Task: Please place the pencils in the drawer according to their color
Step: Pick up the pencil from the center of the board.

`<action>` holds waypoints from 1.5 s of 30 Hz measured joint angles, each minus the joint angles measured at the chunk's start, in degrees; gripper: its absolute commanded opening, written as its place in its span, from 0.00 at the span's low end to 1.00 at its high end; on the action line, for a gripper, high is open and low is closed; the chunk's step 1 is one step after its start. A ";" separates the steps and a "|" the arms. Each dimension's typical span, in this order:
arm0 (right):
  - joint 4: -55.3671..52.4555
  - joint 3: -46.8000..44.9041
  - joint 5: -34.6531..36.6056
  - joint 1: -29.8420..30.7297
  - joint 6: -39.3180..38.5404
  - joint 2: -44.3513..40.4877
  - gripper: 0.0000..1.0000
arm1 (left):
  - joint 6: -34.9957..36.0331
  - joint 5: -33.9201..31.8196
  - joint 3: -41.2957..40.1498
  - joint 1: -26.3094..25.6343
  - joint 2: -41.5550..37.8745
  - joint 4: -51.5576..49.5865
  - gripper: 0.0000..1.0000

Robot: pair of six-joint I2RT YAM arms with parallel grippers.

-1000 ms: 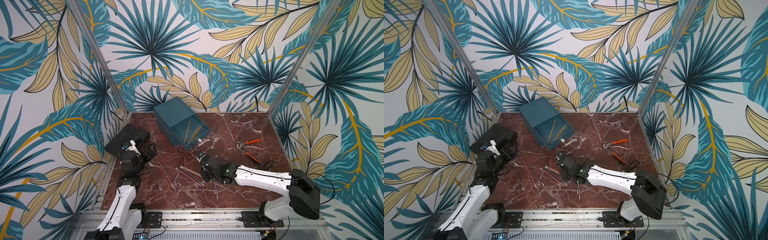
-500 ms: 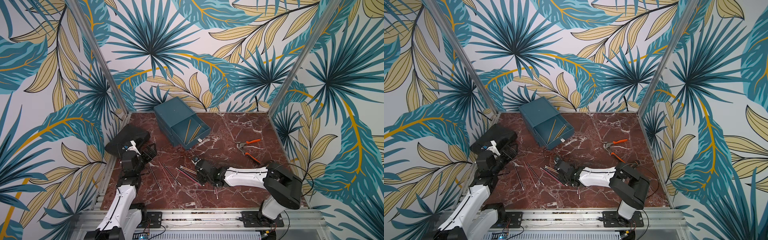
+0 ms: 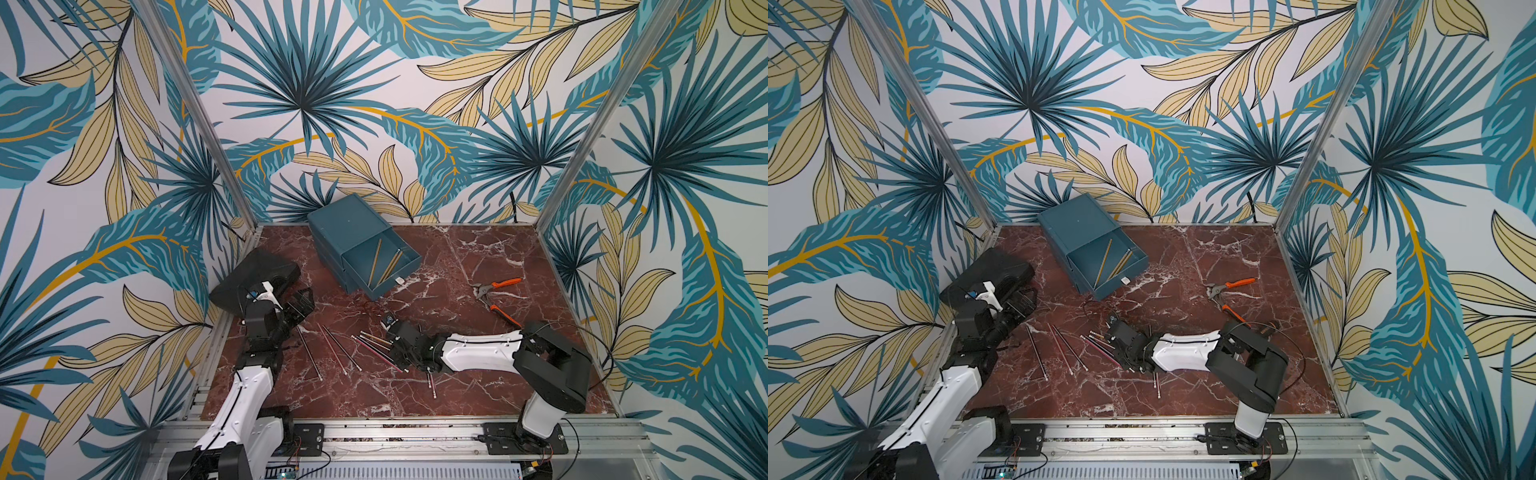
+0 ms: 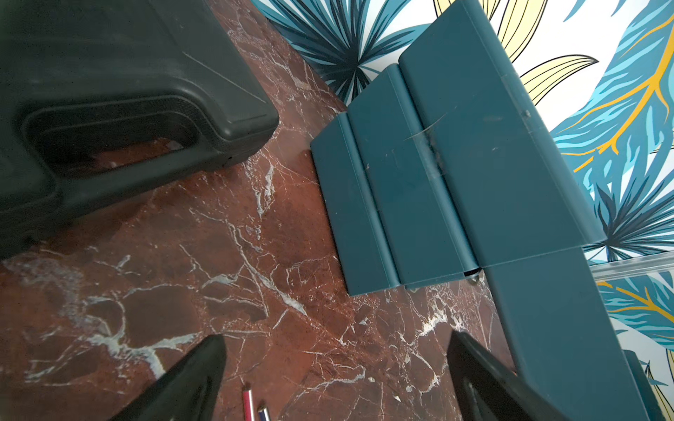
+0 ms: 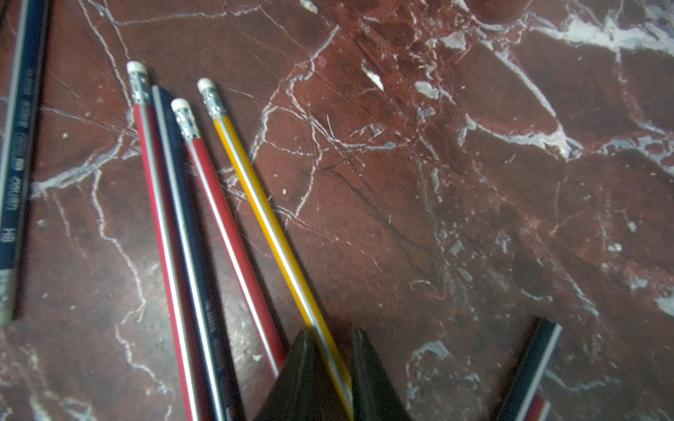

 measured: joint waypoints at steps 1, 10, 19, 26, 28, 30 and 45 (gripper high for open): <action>0.00 0.28 0.00 0.00 0.00 0.35 0.25 | 0.00 0.02 0.00 0.00 0.00 0.09 1.00; 0.02 3.10 0.02 0.00 -0.07 2.91 0.26 | 0.00 0.31 0.00 0.00 0.00 0.37 1.00; -0.44 5.40 -0.39 0.00 -0.44 4.61 0.21 | 0.02 0.39 0.00 0.00 0.09 0.37 1.00; -1.40 5.68 0.22 0.24 0.55 4.68 0.16 | 0.02 0.39 0.00 0.00 0.48 0.37 1.00; -1.79 5.68 0.85 0.33 1.29 4.68 0.16 | 0.02 0.39 0.00 0.00 0.59 0.39 1.00; -2.27 5.66 1.46 0.37 2.21 4.55 0.16 | 0.02 0.39 0.00 0.00 0.66 0.42 1.00; -9.14 4.13 5.99 0.04 12.59 1.90 0.16 | 0.04 0.39 0.00 0.00 0.79 0.79 1.00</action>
